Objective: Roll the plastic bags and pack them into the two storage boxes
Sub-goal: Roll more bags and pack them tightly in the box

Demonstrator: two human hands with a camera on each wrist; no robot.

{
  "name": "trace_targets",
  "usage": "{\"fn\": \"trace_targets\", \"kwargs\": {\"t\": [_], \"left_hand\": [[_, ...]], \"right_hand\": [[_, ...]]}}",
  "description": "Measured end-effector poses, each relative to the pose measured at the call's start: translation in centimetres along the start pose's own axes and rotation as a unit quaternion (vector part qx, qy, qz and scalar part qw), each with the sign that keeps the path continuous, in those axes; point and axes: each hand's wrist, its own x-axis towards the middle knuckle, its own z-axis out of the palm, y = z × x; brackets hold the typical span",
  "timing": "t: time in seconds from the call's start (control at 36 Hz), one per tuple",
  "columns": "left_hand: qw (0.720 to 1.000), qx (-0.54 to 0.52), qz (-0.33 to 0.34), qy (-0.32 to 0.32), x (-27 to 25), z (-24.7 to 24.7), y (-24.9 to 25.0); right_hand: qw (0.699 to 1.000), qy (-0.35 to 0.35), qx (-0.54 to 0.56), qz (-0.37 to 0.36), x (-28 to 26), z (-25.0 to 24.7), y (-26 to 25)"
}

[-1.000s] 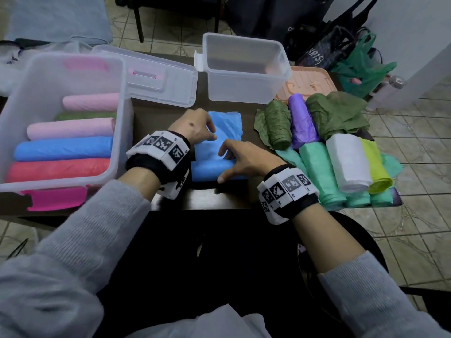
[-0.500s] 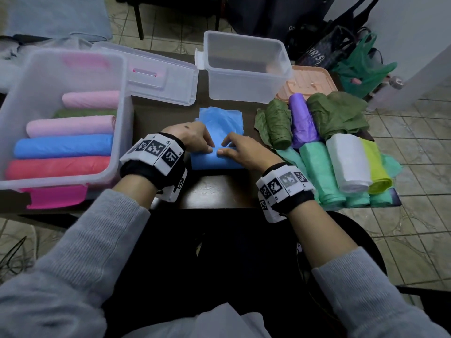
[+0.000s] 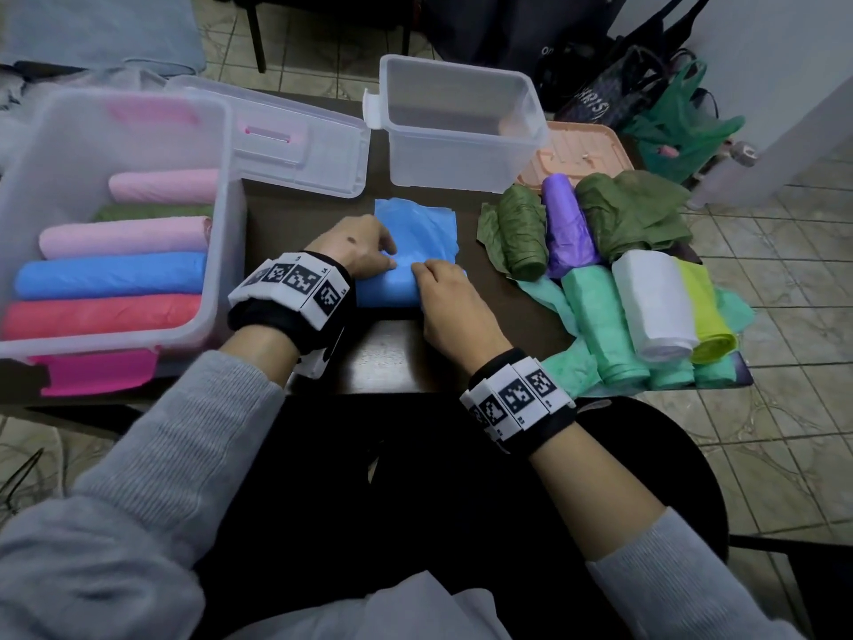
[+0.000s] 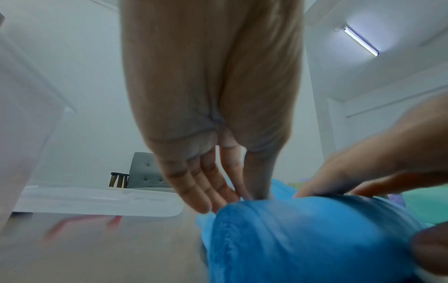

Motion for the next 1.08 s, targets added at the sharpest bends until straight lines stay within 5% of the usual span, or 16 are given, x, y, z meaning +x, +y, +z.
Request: {"fn": "trace_targets", "kwargs": {"t": [0.08,0.28,0.44,0.69,0.94,1.08], "left_hand": [[0.997,-0.034,0.028,0.064,-0.4,0.0,0.0],[0.999,0.007,0.041,0.006,-1.3,0.3,-0.2],[0.998,0.041,0.05,0.02,-1.5,1.0,-0.5],[0.99,0.023,0.015,-0.137,-1.9,0.4,0.1],[0.982,0.033,0.003,-0.188,-1.4,0.3,0.3],[0.981,0.042,0.006,-0.19,-1.2,0.1,0.4]], "right_hand": [[0.999,-0.022,-0.034,0.008,0.4,0.2,-0.3],[0.997,-0.059,-0.04,0.014,1.8,0.4,-0.2],[0.997,-0.066,-0.041,0.019,2.0,0.1,-0.1],[0.991,-0.133,0.021,0.015,0.5,-0.7,0.5],[0.994,0.048,-0.091,0.03,-2.4,0.2,-1.5],[0.996,0.061,-0.067,0.027,-2.5,0.0,-1.9]]}}
